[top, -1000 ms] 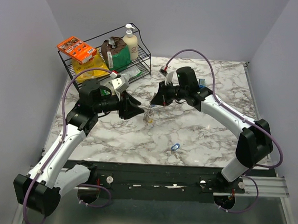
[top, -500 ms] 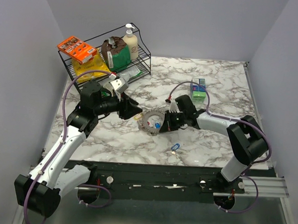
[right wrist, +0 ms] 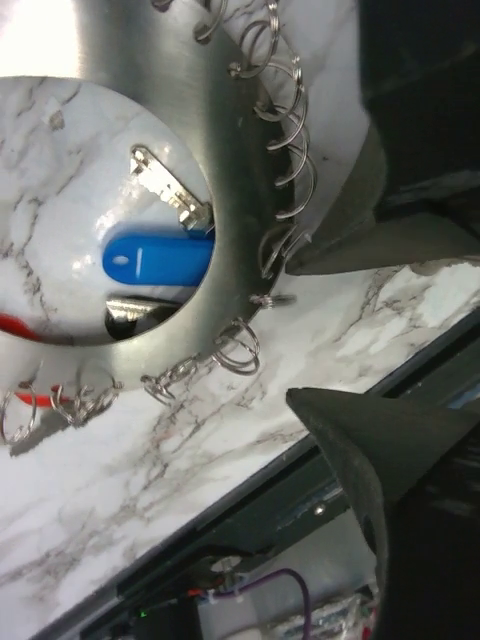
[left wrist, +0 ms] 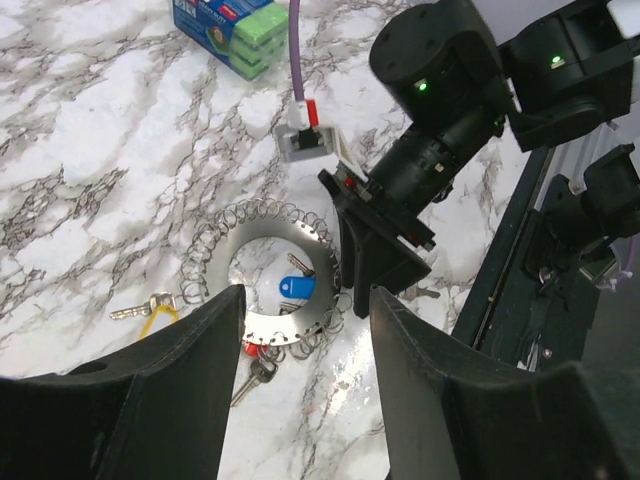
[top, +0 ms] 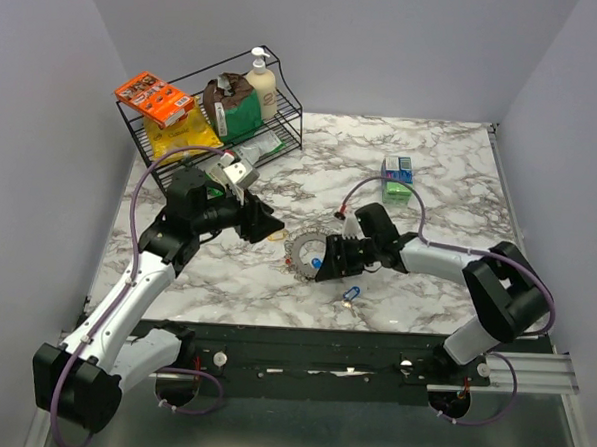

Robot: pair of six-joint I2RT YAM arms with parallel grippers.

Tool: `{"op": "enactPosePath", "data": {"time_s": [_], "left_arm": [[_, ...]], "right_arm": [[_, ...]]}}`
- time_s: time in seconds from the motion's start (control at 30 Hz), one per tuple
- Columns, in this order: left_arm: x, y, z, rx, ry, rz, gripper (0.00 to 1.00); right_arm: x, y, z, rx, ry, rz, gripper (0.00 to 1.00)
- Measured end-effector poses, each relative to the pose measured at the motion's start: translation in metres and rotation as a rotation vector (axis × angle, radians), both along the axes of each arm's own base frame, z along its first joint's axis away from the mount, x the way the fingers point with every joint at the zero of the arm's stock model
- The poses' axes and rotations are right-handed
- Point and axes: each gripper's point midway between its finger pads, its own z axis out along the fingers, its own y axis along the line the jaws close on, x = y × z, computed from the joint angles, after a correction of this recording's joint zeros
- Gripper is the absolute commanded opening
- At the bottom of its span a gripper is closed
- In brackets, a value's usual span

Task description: Put the keys on the keyring

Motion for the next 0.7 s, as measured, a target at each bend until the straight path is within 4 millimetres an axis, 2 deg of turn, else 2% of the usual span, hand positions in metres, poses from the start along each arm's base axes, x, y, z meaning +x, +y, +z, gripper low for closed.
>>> {"op": "enactPosePath", "data": {"time_s": [0.03, 0.1, 0.27, 0.37, 0.5, 0.7], "left_arm": [[0.0, 0.0, -0.001, 0.001, 0.002, 0.002, 0.66], [0.001, 0.001, -0.004, 0.003, 0.013, 0.011, 0.68], [0.007, 0.002, -0.016, 0.02, 0.056, 0.039, 0.68], [0.011, 0.004, -0.027, 0.042, 0.094, 0.062, 0.68], [0.014, 0.008, -0.044, 0.073, 0.165, 0.099, 0.68], [0.015, 0.009, -0.053, 0.059, 0.221, 0.137, 0.68]], "right_arm": [[0.002, 0.0, 0.006, 0.009, -0.018, -0.001, 0.85], [0.005, 0.002, 0.022, 0.037, -0.06, -0.007, 0.91], [0.019, 0.002, 0.068, 0.087, -0.195, -0.065, 0.92], [0.028, -0.001, 0.083, 0.085, -0.242, -0.104, 0.92], [0.034, -0.007, 0.082, 0.043, -0.245, -0.15, 0.91], [0.038, -0.023, 0.068, -0.044, -0.23, -0.207, 0.92]]}}
